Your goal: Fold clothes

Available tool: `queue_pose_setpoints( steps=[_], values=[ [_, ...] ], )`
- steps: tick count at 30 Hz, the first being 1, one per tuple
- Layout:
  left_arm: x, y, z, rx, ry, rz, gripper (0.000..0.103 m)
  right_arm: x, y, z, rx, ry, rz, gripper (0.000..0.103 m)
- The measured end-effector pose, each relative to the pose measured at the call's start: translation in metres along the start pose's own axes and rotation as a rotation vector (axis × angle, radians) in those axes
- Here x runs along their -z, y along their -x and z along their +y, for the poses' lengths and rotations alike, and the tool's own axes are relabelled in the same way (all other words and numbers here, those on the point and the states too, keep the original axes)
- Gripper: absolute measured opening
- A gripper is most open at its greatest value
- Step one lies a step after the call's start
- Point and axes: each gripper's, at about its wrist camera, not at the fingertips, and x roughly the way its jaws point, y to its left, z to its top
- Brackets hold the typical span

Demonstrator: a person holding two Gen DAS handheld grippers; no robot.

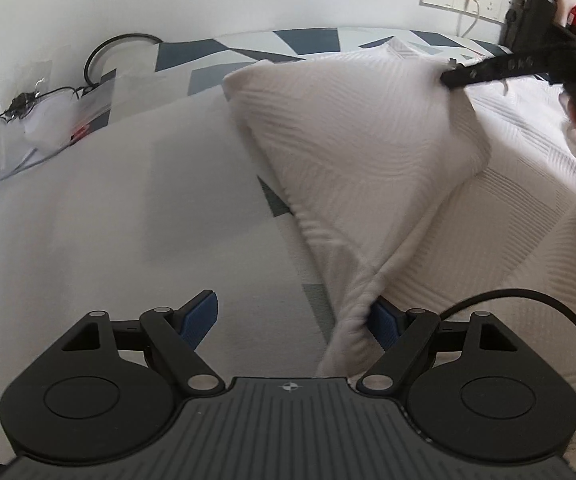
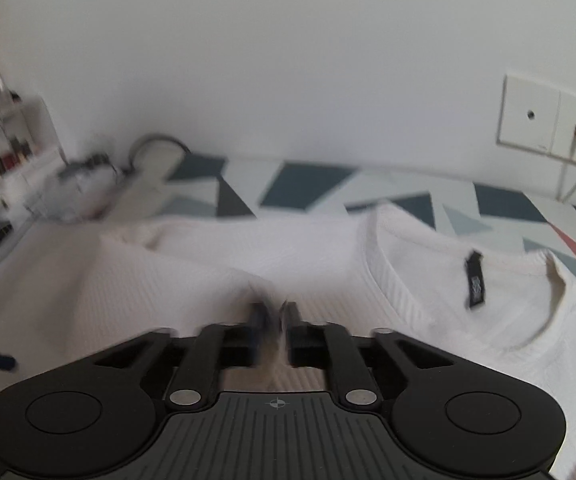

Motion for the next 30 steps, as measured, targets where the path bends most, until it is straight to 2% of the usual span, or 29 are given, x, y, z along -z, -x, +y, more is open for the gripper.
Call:
queue_pose_setpoints(
  steps=[1, 4, 8, 13, 14, 15, 16, 21, 25, 27, 30],
  values=[
    [0.001, 0.001, -0.001, -0.006, 0.004, -0.003, 0.081, 0.004, 0.006, -0.002, 0.004, -0.002, -0.014, 0.044],
    [0.003, 0.001, -0.001, -0.019, 0.033, -0.011, 0.081, 0.016, 0.022, -0.014, -0.019, -0.034, -0.031, 0.047],
    [0.005, -0.001, -0.002, -0.035, 0.07, -0.022, 0.081, 0.033, 0.027, -0.021, -0.144, -0.09, 0.075, 0.042],
    [0.006, 0.0, -0.004, -0.076, 0.09, -0.039, 0.083, 0.05, 0.014, -0.004, -0.19, -0.049, 0.157, 0.041],
    [0.005, 0.0, -0.004, -0.088, 0.096, -0.041, 0.083, 0.052, 0.011, -0.001, -0.205, -0.046, 0.163, 0.037],
    [0.005, 0.001, -0.004, -0.093, 0.097, -0.041, 0.083, 0.051, 0.012, 0.001, -0.216, -0.037, 0.161, 0.01],
    [0.005, 0.001, -0.004, -0.093, 0.095, -0.039, 0.083, 0.049, 0.014, 0.002, -0.223, -0.025, 0.157, 0.004],
    [-0.001, 0.005, -0.015, -0.02, -0.004, -0.033, 0.083, 0.038, 0.043, -0.01, -0.236, -0.021, 0.13, 0.004],
    [-0.009, 0.009, -0.02, 0.054, -0.059, -0.036, 0.083, 0.047, 0.053, -0.023, -0.216, -0.036, 0.221, 0.004],
    [-0.013, 0.017, -0.018, 0.128, -0.07, -0.047, 0.084, 0.054, 0.051, -0.022, -0.199, -0.039, 0.251, 0.005],
    [-0.02, 0.034, -0.006, 0.256, -0.04, -0.078, 0.087, 0.064, 0.047, -0.022, -0.174, -0.044, 0.297, 0.013]
  ],
)
